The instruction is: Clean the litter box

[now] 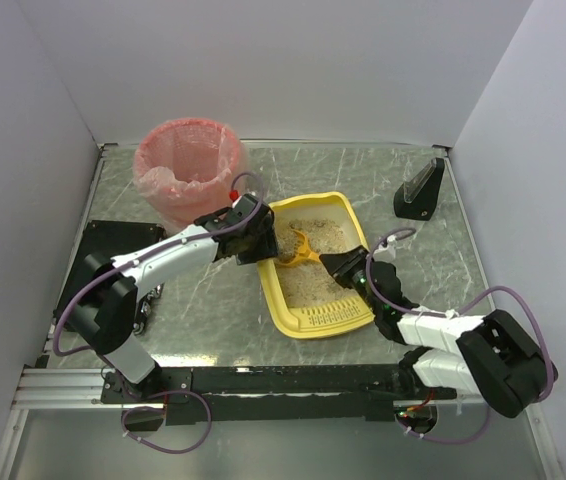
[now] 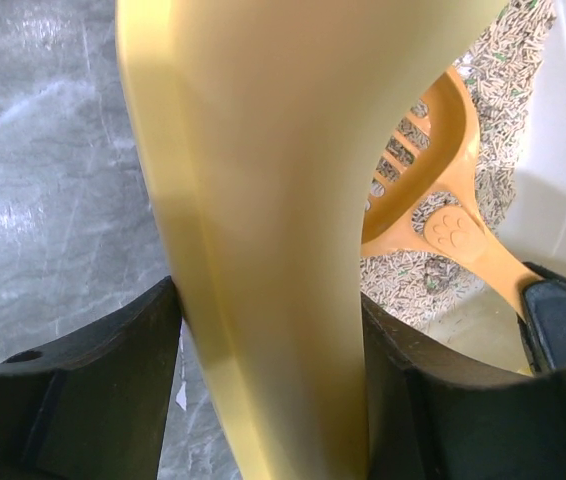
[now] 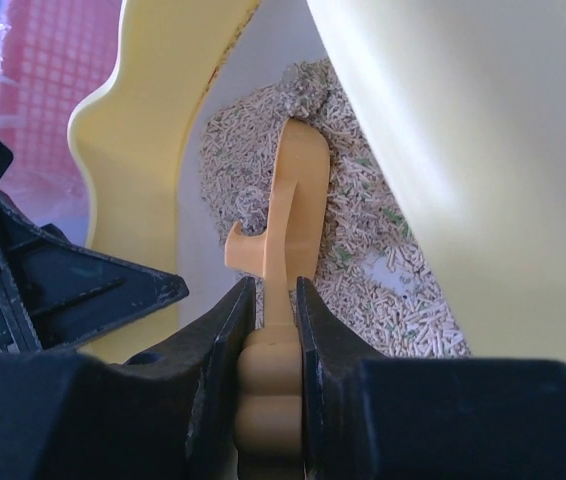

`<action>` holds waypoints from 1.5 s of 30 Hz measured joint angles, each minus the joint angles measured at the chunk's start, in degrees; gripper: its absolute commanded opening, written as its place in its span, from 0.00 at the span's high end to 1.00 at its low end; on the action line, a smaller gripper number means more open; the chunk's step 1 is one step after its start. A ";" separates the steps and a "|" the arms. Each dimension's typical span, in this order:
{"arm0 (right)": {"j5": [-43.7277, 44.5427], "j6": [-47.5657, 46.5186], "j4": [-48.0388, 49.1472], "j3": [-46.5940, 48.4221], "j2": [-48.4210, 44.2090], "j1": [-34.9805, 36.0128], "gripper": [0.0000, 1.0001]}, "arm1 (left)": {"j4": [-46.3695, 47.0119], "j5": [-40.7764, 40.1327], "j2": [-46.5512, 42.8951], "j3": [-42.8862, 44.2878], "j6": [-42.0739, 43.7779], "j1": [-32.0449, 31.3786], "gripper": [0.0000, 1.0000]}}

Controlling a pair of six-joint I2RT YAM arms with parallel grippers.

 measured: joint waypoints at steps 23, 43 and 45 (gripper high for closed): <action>6.56 4.22 -23.87 -7.30 -35.82 0.00 1.00 | -1.90 -0.61 -3.30 -1.33 -3.02 -1.03 0.99; -5.90 10.32 -21.64 -8.85 -47.36 -7.96 1.00 | 1.70 0.44 -6.78 -7.74 0.13 1.79 0.99; -7.85 11.37 -19.91 -8.85 -47.36 -9.01 1.00 | 1.70 0.46 -6.80 -7.78 0.92 2.03 0.99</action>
